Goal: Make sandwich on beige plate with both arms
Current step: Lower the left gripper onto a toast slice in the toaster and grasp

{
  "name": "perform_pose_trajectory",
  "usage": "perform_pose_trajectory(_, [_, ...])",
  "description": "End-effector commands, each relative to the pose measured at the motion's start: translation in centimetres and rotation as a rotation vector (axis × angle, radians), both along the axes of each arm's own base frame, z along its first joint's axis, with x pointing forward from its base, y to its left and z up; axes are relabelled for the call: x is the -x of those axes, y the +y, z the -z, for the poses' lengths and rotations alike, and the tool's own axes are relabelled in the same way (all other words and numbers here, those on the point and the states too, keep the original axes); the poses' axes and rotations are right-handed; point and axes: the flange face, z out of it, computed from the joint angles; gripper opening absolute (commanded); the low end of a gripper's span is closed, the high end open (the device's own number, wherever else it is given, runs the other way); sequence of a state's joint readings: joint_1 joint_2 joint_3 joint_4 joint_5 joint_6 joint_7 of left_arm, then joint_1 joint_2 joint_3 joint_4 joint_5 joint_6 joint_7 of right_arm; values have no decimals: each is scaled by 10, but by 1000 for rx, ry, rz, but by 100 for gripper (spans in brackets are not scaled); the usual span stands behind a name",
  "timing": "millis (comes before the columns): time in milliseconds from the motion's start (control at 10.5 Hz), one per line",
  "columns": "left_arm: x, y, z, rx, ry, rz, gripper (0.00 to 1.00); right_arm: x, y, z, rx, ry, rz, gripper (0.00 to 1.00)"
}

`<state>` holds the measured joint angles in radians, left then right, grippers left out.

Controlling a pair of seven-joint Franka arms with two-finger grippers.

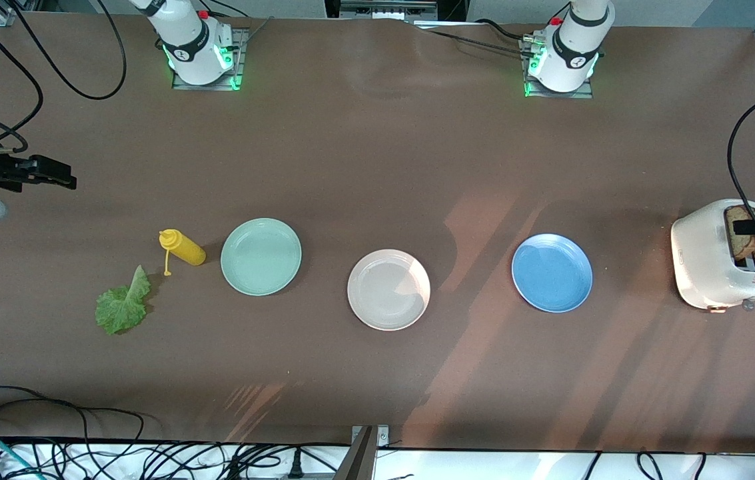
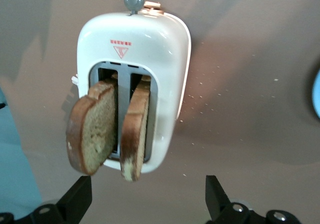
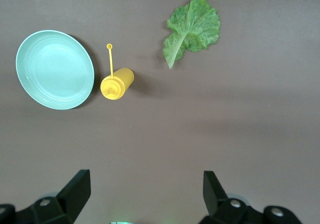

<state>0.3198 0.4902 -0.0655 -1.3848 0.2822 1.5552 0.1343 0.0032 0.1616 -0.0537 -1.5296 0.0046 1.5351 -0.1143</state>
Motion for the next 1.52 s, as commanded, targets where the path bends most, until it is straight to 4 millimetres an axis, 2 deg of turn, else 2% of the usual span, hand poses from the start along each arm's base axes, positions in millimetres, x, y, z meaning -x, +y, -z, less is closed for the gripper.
perform_pose_trajectory(0, [-2, 20, 16, -9, 20, 42, 100, 1, -1, -4, -1, 0, 2, 100])
perform_pose_trajectory(190, [-2, 23, 31, 0, 43, 46, 100, 1, -1, -4, -1, 0, 2, 100])
perform_pose_trajectory(286, [-2, 22, 36, 3, 50, 47, 97, 1, -1, -4, -1, 0, 2, 100])
perform_pose_trajectory(381, [-2, 22, 43, 7, 60, 47, 91, 1, -1, -4, -2, 0, 3, 100])
perform_pose_trajectory(571, [-2, 24, 48, 5, 68, 46, 53, 1, -1, -4, -2, 0, 3, 100])
perform_pose_trajectory(857, [-1, 26, 50, 3, 74, 44, 7, 1, -1, -4, -2, 0, 3, 100])
perform_pose_trajectory(952, [0, 28, 50, -1, 77, 44, 0, 1, -1, -4, -2, 0, 3, 100])
perform_pose_trajectory(1238, [0, 30, 45, -13, 84, 76, 0, 1, -1, -4, -1, 0, 2, 100])
perform_pose_trajectory(1333, [-1, 30, 37, -15, 75, 80, 0, 1, -1, -4, -1, 0, 2, 100])
perform_pose_trajectory(1429, [-2, 28, 22, -19, 65, 80, 0, 1, -1, -4, -1, 0, 2, 100])
